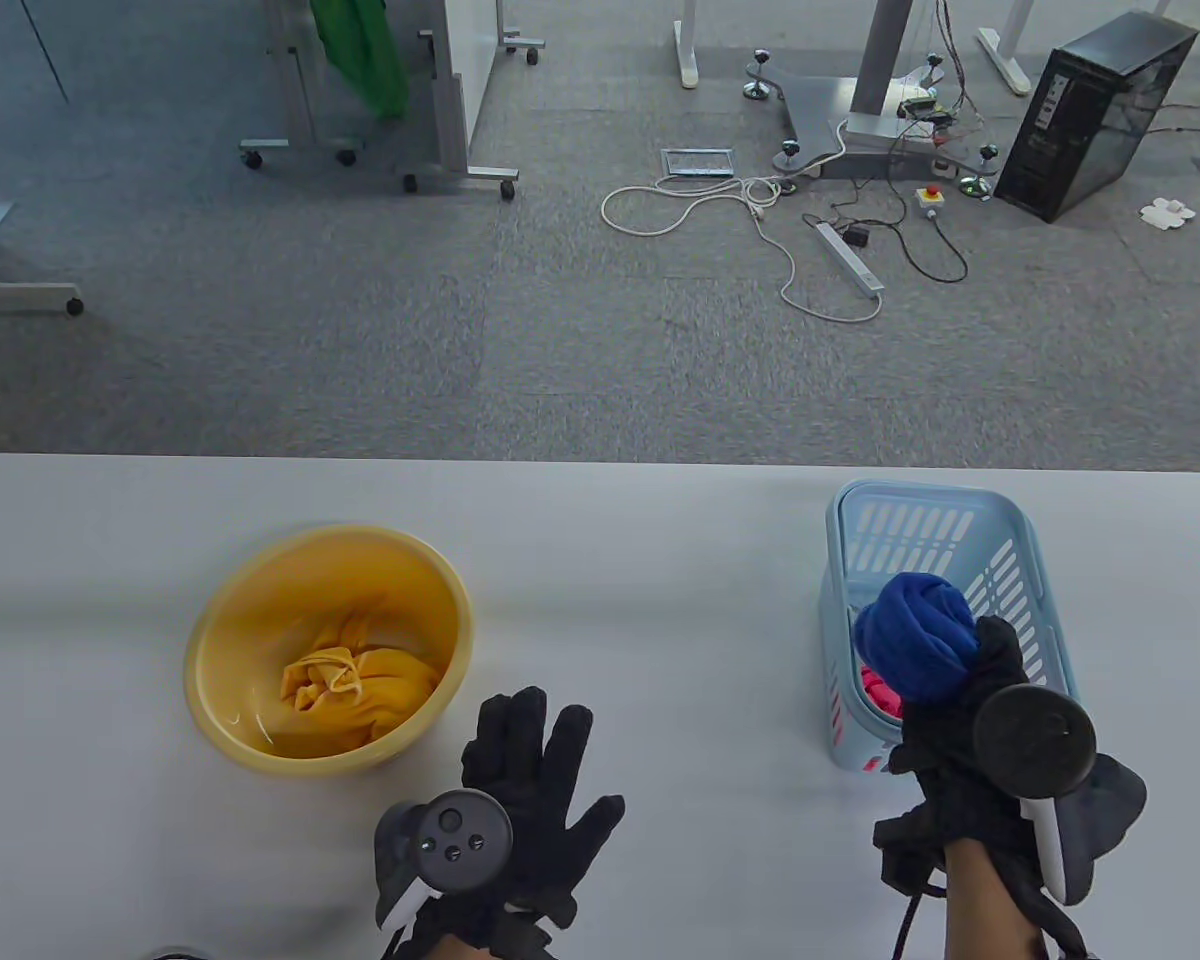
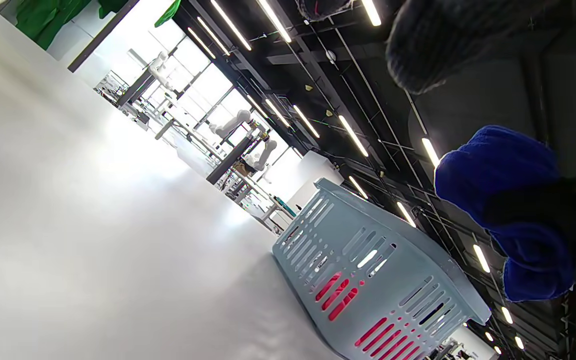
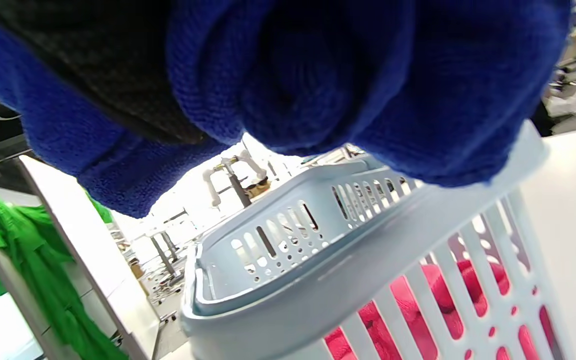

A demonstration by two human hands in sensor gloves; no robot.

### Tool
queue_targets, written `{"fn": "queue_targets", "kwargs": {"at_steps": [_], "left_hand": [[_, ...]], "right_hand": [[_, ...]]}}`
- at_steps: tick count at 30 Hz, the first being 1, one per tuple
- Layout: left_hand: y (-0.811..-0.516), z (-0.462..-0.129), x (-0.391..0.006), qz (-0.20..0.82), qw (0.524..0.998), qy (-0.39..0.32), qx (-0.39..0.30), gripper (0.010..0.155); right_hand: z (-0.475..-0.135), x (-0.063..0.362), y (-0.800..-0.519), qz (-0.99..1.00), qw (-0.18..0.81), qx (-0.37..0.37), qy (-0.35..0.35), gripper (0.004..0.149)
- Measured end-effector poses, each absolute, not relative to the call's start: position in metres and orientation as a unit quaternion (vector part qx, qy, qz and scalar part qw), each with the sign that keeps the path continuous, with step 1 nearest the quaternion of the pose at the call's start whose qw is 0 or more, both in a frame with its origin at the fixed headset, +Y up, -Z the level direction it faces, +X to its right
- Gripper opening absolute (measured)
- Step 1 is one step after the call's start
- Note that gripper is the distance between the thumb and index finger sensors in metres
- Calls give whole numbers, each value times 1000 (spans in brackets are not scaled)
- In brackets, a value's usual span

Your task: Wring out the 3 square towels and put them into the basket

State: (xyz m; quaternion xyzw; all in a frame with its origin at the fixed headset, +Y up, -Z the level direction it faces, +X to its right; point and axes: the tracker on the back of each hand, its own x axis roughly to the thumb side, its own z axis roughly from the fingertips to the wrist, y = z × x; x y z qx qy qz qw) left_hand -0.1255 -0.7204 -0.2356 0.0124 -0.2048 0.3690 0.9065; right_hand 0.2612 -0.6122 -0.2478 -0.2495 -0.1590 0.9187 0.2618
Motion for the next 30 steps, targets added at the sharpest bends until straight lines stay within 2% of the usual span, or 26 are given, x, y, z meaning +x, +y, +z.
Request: {"fn": "queue_targets", "kwargs": {"at_steps": [9,17,25,30], "left_hand": [[-721,-238,-130,381,904,-194,10,79],[-722,-238,-130,384,903,-192,5,79],[-723,-239,-129,388,901,-195,0,79],[-724,-239,-129,392,900,-192,-2,79]], "right_hand": [[-272,264,-634,920,230,-288,-133,89],[-291,247,-641,932,184,-291,-114,91],[-306,245,-651,928,147,-337,-66,92],[-315,235,-653,936,110,-332,-35,104]]}}
